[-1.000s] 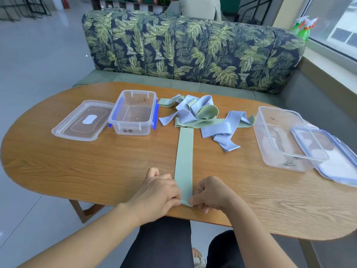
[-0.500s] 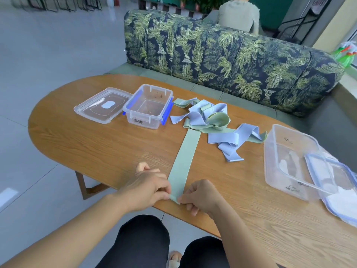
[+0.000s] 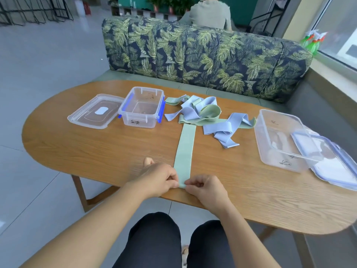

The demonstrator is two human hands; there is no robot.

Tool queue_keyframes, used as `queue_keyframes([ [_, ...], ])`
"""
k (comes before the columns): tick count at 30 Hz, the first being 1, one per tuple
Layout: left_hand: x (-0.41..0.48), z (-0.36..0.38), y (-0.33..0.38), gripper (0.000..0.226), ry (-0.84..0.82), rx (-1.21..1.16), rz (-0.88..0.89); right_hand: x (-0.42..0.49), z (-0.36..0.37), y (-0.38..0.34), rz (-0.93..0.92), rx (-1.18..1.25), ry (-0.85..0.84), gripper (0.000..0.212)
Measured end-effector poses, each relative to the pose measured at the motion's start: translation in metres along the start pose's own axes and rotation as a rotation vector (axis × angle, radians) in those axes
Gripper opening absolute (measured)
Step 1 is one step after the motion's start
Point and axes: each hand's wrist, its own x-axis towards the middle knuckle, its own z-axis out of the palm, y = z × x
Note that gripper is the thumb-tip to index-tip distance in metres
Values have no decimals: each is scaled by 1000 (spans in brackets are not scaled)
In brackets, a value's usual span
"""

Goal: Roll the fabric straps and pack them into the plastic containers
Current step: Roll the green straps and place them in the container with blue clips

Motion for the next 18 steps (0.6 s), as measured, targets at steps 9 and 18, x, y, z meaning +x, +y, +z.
queue_keyframes([
  [9,-5,-4,8,17,51,15,-43,-2,11,8,-50,-7,132,8],
  [18,-11,-3,3,16,18,-103,-52,0,11,8,-94,-204,90,14],
])
